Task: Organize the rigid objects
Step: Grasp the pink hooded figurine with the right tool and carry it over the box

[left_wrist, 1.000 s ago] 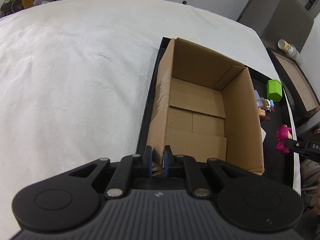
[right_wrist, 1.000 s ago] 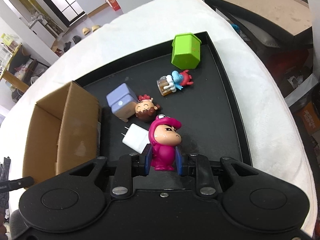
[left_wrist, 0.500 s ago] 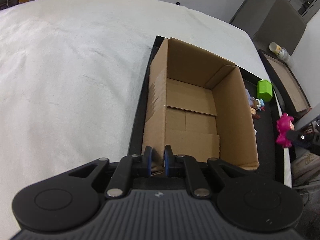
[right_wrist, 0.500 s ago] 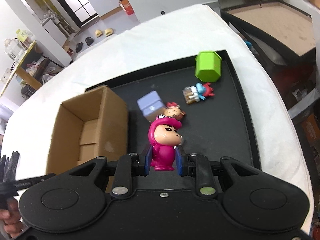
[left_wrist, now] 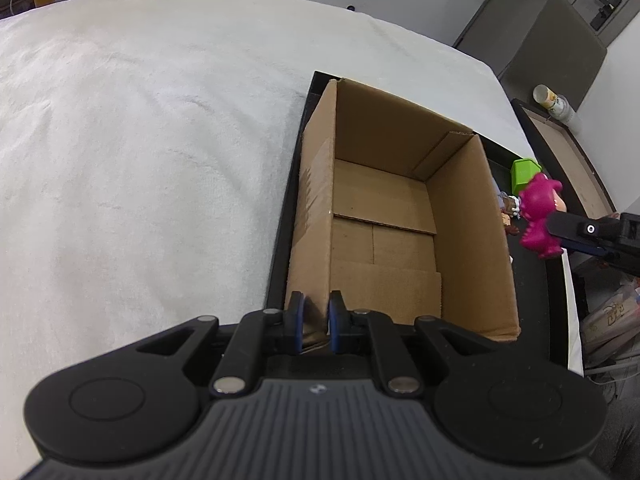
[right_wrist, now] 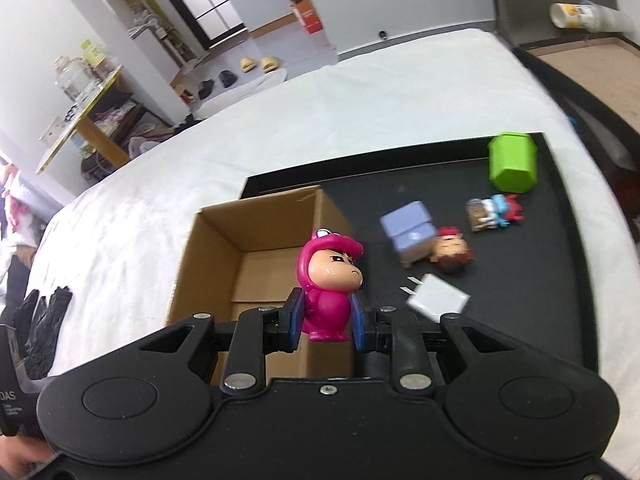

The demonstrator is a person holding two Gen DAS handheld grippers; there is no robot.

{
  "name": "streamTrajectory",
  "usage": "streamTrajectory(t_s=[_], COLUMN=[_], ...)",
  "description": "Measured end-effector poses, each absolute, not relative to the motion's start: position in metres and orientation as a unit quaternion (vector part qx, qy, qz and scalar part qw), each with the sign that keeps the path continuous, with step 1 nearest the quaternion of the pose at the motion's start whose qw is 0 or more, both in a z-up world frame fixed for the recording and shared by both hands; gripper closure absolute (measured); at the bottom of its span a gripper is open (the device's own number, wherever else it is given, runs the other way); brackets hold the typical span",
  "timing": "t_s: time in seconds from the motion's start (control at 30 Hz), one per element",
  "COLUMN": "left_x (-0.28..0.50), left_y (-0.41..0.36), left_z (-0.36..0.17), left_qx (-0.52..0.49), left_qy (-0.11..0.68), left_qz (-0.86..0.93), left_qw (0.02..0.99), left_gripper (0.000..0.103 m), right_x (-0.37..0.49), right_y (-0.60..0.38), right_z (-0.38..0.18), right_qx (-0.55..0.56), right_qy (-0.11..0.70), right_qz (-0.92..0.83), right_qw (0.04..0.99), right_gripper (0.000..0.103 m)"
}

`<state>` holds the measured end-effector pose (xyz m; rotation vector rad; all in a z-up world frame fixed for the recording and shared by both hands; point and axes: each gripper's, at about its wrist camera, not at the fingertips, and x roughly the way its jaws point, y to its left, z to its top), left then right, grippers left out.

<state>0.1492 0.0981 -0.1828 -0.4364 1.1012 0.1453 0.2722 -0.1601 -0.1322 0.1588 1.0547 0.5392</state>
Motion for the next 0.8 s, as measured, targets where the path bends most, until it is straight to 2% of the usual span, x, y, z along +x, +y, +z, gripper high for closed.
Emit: streamTrajectory(t_s=[0.8], left_x=[0.156], left_y=[0.102], left_z=[-0.193], left_qx=[-0.221], left_qy=[0.513], left_qz=[0.066], left_qw=[0.827], left_gripper=[0.090], right_x=[0.284], right_y=[-0.063], right_z=[-0.156], right_qx=[0.039], right_qy=[0.518], right_qz=[0.293], right_qw=[0.803], right_gripper=[0.078])
